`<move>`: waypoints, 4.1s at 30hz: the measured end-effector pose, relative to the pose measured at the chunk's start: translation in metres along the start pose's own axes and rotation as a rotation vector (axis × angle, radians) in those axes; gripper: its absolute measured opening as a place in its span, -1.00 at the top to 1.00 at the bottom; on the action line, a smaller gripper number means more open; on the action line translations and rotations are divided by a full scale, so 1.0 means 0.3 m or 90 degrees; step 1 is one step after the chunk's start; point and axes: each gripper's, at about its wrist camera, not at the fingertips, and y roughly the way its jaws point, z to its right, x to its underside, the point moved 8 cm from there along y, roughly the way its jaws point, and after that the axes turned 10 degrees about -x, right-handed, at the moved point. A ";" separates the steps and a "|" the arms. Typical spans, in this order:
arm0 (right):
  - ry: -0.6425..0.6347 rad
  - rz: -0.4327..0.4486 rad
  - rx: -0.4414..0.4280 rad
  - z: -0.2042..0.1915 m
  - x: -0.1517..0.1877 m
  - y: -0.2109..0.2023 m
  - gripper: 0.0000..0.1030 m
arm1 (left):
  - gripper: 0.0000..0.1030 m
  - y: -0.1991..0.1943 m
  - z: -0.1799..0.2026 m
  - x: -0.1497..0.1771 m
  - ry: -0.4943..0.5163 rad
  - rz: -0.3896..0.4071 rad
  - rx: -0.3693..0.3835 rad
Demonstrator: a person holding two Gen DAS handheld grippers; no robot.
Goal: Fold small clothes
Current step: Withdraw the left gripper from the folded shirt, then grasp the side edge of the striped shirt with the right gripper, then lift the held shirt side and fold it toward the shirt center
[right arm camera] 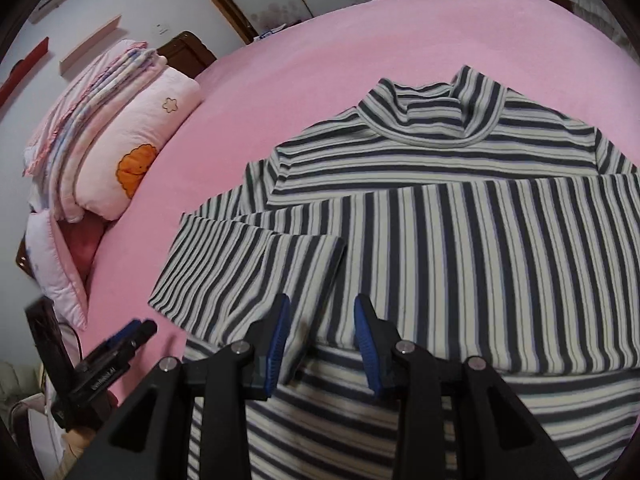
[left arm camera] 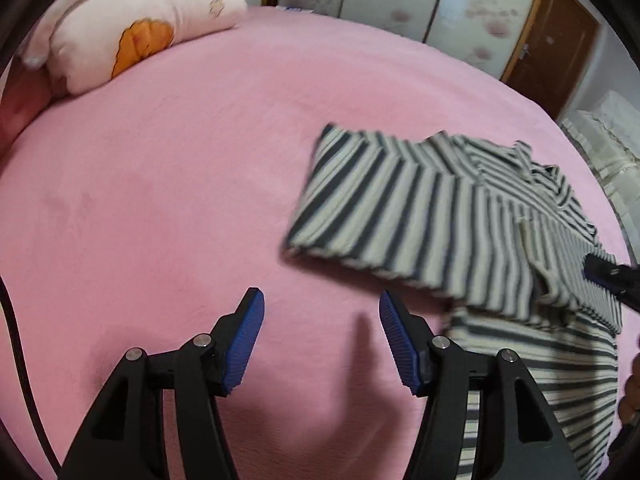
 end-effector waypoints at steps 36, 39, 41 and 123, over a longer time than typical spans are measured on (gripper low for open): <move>0.041 0.066 0.204 0.156 0.120 -0.104 0.72 | -0.25 0.137 0.064 -0.055 -0.003 0.002 0.006; 0.061 0.049 0.190 0.203 0.176 -0.135 0.45 | -0.27 0.135 0.070 -0.054 0.001 0.003 0.005; 0.060 0.050 0.170 0.221 0.184 -0.165 0.43 | -0.28 0.134 0.072 -0.052 0.006 0.003 0.001; -0.124 0.277 0.102 0.018 -0.453 -0.584 0.86 | 0.28 0.035 0.507 -0.066 0.043 0.049 -0.067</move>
